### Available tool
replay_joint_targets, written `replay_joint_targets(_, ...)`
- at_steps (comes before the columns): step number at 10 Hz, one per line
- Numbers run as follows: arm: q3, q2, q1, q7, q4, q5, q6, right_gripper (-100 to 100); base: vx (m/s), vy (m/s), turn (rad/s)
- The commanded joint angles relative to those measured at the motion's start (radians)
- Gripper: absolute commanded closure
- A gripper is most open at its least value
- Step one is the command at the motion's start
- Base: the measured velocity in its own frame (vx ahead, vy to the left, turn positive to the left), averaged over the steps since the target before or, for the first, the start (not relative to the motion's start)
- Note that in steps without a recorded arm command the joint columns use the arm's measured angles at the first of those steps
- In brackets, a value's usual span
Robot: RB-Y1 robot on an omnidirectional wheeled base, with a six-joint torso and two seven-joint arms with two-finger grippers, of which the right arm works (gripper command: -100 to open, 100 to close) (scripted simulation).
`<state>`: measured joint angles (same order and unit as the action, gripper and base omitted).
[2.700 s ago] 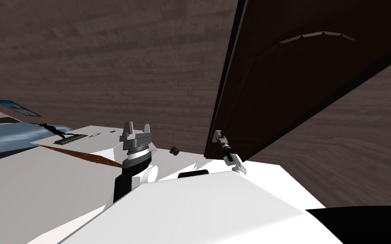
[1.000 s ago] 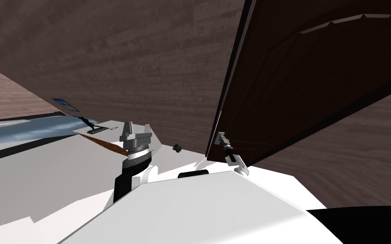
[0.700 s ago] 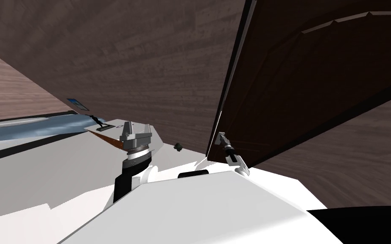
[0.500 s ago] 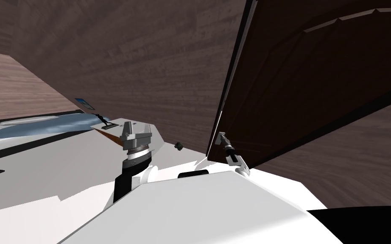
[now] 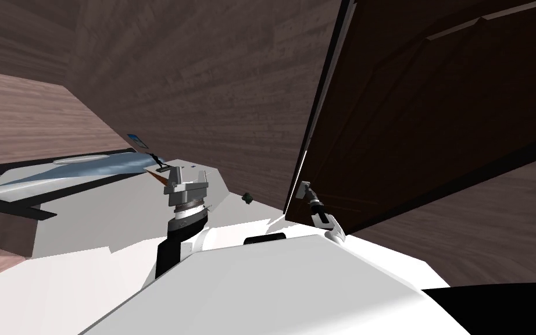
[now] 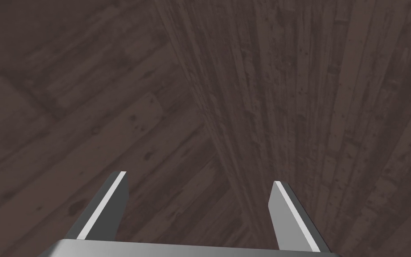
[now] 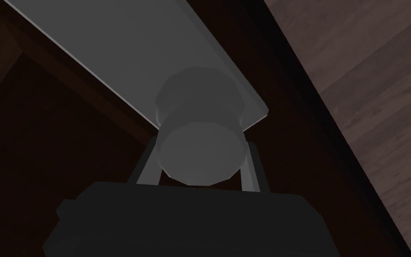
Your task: Pull the door open
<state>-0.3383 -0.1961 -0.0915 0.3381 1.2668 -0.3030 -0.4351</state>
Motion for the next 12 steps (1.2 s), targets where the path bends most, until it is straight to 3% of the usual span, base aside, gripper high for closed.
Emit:
replay_joint_targets(1,0.011,-0.001,0.002,-0.039,-0.003,0.039,-0.007,100,-0.061,-0.026,0.089)
replay_joint_targets(4,0.025,-0.023,-0.002,-0.119,-0.014,0.126,-0.015,100,-0.055,-0.013,0.097)
replay_joint_targets(5,0.025,-0.023,-0.002,-0.121,-0.014,0.134,-0.015,100,-0.049,-0.017,0.070)
replay_joint_targets(7,0.039,-0.046,-0.006,-0.187,-0.026,0.205,-0.024,100,-0.078,-0.022,0.151)
replay_joint_targets(11,0.054,-0.070,-0.010,-0.285,-0.038,0.320,-0.033,100,-0.062,-0.020,0.097)
replay_joint_targets(12,0.054,-0.070,-0.010,-0.287,-0.038,0.333,-0.033,100,-0.053,-0.014,0.071)
